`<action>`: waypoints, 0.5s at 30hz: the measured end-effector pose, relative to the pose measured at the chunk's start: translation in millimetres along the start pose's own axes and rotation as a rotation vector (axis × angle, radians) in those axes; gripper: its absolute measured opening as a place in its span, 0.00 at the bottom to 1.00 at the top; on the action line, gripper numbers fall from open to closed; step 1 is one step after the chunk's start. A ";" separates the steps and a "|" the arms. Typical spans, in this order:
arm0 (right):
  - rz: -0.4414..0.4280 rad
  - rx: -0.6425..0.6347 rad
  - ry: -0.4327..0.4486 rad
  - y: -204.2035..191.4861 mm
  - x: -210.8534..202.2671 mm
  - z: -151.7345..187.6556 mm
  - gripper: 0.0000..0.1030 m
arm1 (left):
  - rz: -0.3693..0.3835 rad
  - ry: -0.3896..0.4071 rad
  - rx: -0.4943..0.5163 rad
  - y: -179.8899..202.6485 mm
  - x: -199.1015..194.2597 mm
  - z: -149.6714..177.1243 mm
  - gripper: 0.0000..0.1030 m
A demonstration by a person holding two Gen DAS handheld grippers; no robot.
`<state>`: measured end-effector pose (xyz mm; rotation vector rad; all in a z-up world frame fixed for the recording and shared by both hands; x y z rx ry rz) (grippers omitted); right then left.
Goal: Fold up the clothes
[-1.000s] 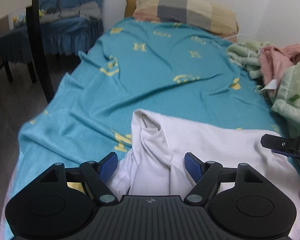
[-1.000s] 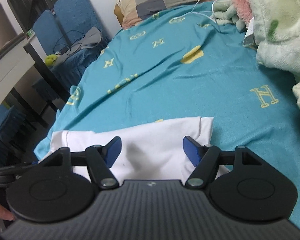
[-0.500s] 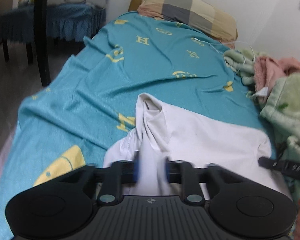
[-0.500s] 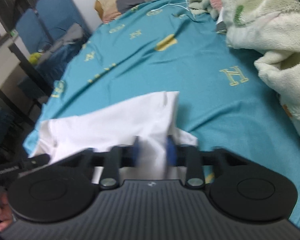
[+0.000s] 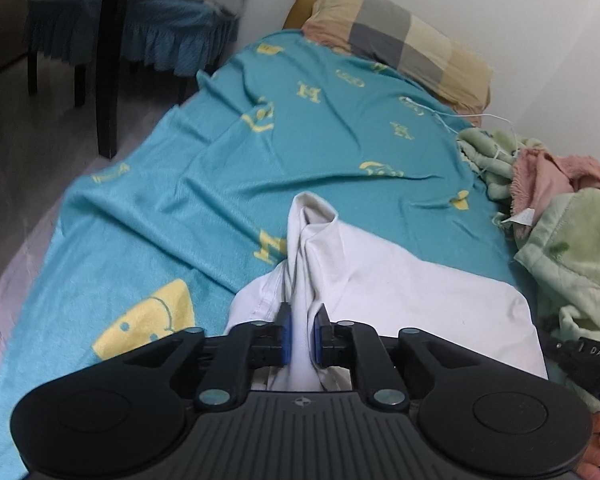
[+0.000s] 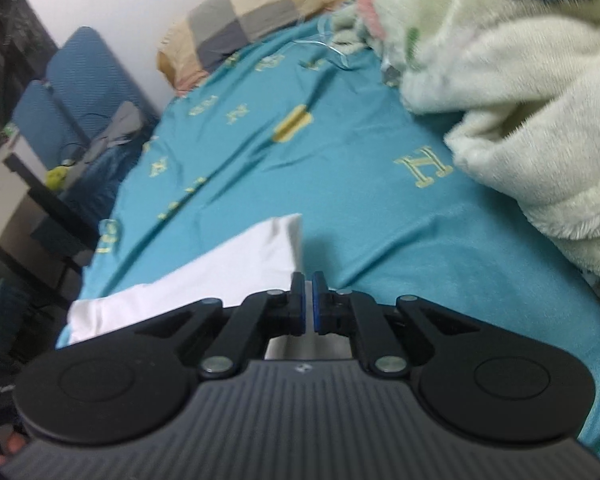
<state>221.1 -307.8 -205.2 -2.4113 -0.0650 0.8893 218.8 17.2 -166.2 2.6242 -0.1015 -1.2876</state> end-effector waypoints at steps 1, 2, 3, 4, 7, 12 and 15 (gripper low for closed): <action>-0.007 -0.005 -0.002 -3.9 -4.8 0.8 0.06 | -0.004 0.013 0.016 2.7 -8.1 1.4 0.19; -0.012 -0.014 -0.003 -8.6 -10.5 1.9 0.06 | -0.006 0.028 0.042 7.6 -17.9 5.3 0.21; -0.022 -0.032 -0.005 -14.1 -16.6 3.8 0.06 | -0.007 0.042 0.067 12.5 -27.7 9.2 0.23; -0.038 -0.051 -0.012 -20.8 -23.1 6.9 0.06 | -0.009 0.057 0.093 17.4 -37.5 13.1 0.27; -0.086 -0.128 -0.056 -45.0 -40.2 23.2 0.07 | -0.015 0.100 0.169 32.4 -67.0 24.9 0.32; -0.069 -0.238 -0.149 -67.3 -41.9 56.0 0.08 | -0.052 0.026 0.239 48.3 -75.2 62.9 0.35; -0.036 -0.243 -0.229 -62.1 -25.9 73.4 0.07 | -0.087 -0.007 0.300 50.4 -61.3 76.3 0.36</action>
Point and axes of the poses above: each gripper's, at about its wrist camera, not at the fingertips, and x roughly the way its jaws point, y to its right, z to its underside, the point moved 8 cm from there along x, roughly the way its jaws point, and after that the axes turned 8 degrees about -z, right-handed, at the moved point
